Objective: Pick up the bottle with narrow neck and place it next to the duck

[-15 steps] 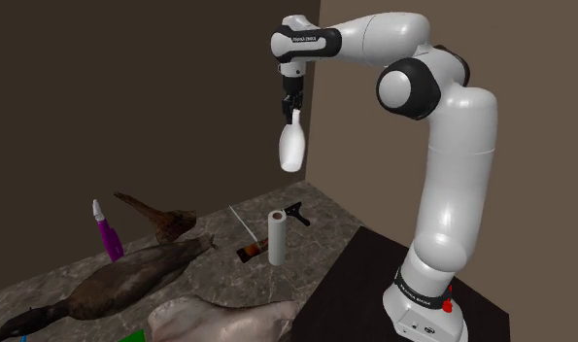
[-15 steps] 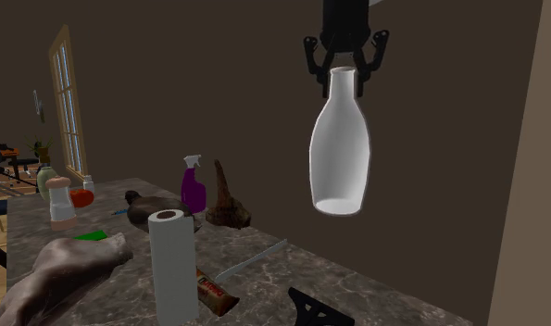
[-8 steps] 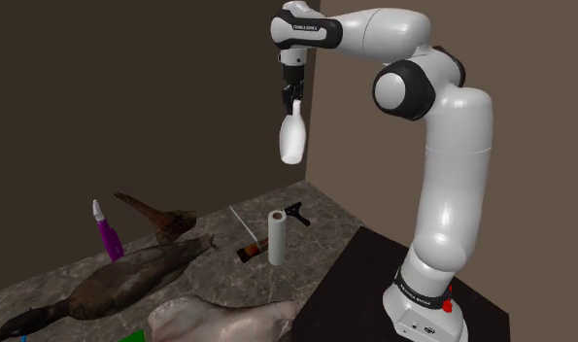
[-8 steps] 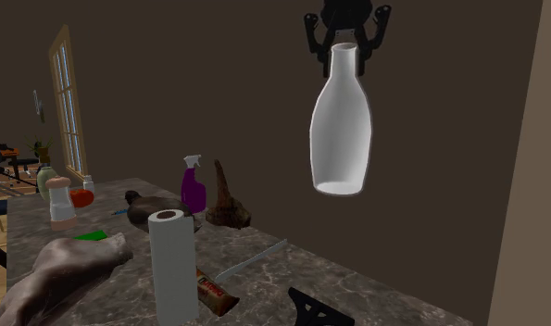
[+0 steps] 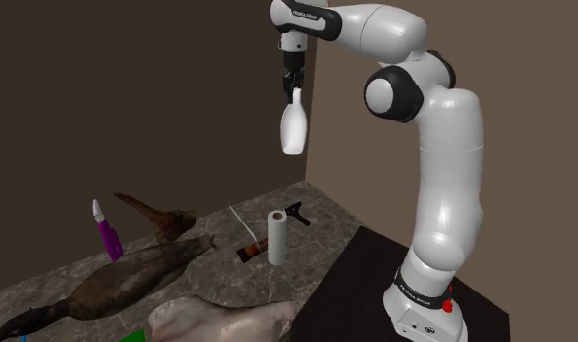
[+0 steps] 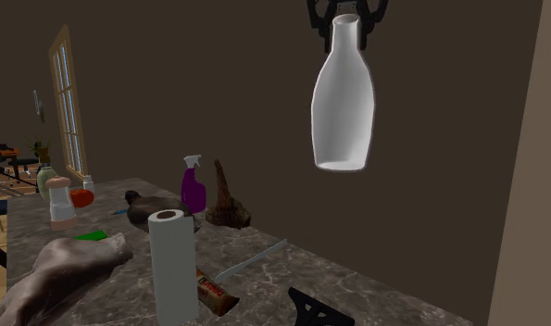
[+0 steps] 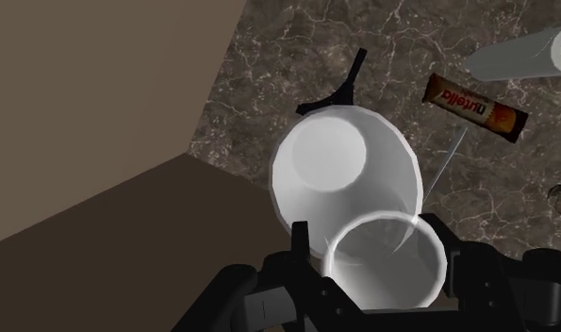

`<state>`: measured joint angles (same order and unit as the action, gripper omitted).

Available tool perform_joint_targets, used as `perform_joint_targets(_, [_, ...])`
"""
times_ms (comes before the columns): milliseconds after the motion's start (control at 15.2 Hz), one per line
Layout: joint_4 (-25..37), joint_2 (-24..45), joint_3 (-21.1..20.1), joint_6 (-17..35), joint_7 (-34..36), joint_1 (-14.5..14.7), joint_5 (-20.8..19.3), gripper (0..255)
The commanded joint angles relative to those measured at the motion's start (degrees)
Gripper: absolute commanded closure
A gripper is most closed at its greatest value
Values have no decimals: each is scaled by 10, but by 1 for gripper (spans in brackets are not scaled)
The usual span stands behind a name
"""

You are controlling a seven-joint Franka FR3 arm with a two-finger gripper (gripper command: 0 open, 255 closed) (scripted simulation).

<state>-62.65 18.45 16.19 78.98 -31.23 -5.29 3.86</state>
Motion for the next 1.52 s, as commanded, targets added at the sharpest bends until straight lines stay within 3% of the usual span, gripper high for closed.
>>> perform_joint_targets(0, [28,8,0,-20,-1,-3,2,255])
perform_joint_targets(264, [100,36,0,-65,-3,-13,11,255])
perform_joint_targets(792, [-58,-75,-33,-16,105,82,-24,255])
perform_joint_targets(1452, [-127,-130,-92,0,246,167,-37,255])
